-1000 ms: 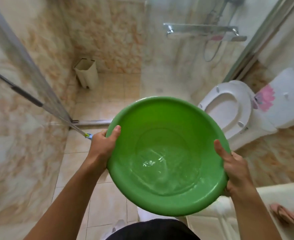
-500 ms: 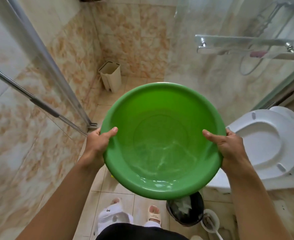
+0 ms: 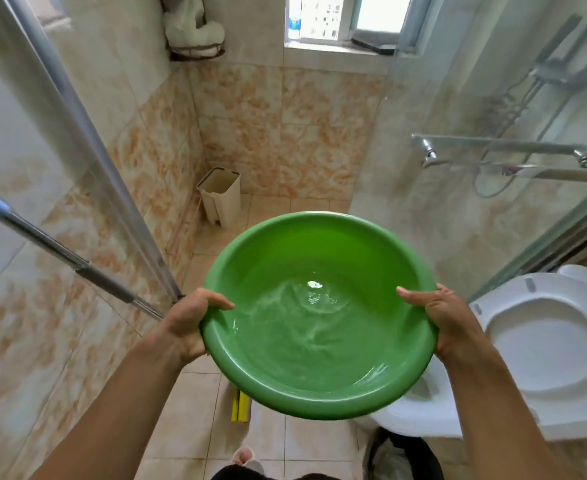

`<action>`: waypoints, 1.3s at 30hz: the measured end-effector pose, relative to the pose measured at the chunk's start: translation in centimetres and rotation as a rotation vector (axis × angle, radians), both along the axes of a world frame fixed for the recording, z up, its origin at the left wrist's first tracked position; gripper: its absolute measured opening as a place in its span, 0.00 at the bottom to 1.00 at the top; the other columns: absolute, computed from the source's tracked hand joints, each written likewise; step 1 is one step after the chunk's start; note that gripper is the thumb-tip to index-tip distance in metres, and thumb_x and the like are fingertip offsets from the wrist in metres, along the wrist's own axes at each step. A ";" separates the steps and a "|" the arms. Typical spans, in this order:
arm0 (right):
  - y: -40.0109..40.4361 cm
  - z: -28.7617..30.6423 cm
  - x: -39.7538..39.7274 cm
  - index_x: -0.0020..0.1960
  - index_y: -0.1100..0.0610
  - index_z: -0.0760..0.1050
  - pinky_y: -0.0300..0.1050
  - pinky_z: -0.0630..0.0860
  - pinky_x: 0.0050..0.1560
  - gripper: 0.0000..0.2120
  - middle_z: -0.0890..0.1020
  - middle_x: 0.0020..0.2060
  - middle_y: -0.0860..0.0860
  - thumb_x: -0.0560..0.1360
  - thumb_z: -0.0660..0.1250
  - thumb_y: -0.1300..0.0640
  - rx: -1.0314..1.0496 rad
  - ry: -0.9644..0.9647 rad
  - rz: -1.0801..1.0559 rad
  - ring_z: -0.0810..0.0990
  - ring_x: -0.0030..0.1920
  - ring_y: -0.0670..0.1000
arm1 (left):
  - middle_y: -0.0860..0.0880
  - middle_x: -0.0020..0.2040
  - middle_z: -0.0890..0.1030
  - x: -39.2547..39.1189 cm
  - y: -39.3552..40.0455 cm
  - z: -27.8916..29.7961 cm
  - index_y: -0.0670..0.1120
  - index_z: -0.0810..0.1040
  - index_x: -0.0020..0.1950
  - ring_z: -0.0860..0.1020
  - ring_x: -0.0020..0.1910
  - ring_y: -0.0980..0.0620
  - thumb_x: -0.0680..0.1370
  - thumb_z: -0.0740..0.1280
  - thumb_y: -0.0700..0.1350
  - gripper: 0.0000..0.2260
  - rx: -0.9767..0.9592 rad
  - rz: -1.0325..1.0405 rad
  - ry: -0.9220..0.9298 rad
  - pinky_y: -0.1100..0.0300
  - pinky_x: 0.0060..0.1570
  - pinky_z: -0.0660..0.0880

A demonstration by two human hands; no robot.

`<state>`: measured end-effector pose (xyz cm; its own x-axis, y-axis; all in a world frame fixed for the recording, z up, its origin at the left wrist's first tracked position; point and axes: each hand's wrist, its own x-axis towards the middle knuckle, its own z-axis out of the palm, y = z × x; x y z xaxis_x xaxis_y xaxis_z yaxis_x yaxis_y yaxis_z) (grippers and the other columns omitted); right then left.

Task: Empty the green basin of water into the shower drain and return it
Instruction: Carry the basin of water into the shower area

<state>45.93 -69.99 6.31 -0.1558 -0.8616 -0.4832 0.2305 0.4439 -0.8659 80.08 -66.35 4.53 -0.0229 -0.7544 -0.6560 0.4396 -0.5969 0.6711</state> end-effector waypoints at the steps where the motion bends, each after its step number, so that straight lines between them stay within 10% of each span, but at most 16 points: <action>1: -0.4 0.0 0.6 0.54 0.65 0.78 0.53 0.82 0.31 0.12 0.87 0.39 0.62 0.70 0.71 0.70 -0.002 -0.006 0.001 0.86 0.36 0.62 | 0.35 0.55 0.84 0.7 -0.3 -0.1 0.40 0.78 0.62 0.83 0.52 0.34 0.73 0.59 0.30 0.20 0.000 -0.007 0.011 0.41 0.49 0.79; 11: -6.4 -0.1 8.8 0.56 0.64 0.77 0.52 0.81 0.28 0.12 0.86 0.36 0.61 0.73 0.68 0.70 0.030 -0.014 0.117 0.86 0.34 0.61 | 0.36 0.44 0.85 8.8 -4.4 1.0 0.36 0.79 0.55 0.84 0.41 0.35 0.73 0.56 0.28 0.17 0.030 0.055 -0.047 0.42 0.44 0.76; 25: -17.6 -0.9 12.5 0.54 0.63 0.78 0.52 0.81 0.29 0.10 0.87 0.38 0.61 0.73 0.69 0.69 0.051 -0.065 0.209 0.87 0.36 0.60 | 0.35 0.49 0.81 11.7 -11.8 1.8 0.38 0.76 0.57 0.78 0.51 0.35 0.69 0.55 0.28 0.20 0.063 0.218 -0.063 0.36 0.51 0.74; 39: -37.8 2.1 11.3 0.57 0.65 0.79 0.54 0.83 0.37 0.12 0.86 0.47 0.64 0.75 0.71 0.62 -0.031 -0.156 0.327 0.87 0.41 0.60 | 0.37 0.42 0.84 9.2 -28.1 4.5 0.37 0.78 0.54 0.84 0.37 0.36 0.61 0.55 0.29 0.24 0.021 0.332 -0.156 0.41 0.33 0.81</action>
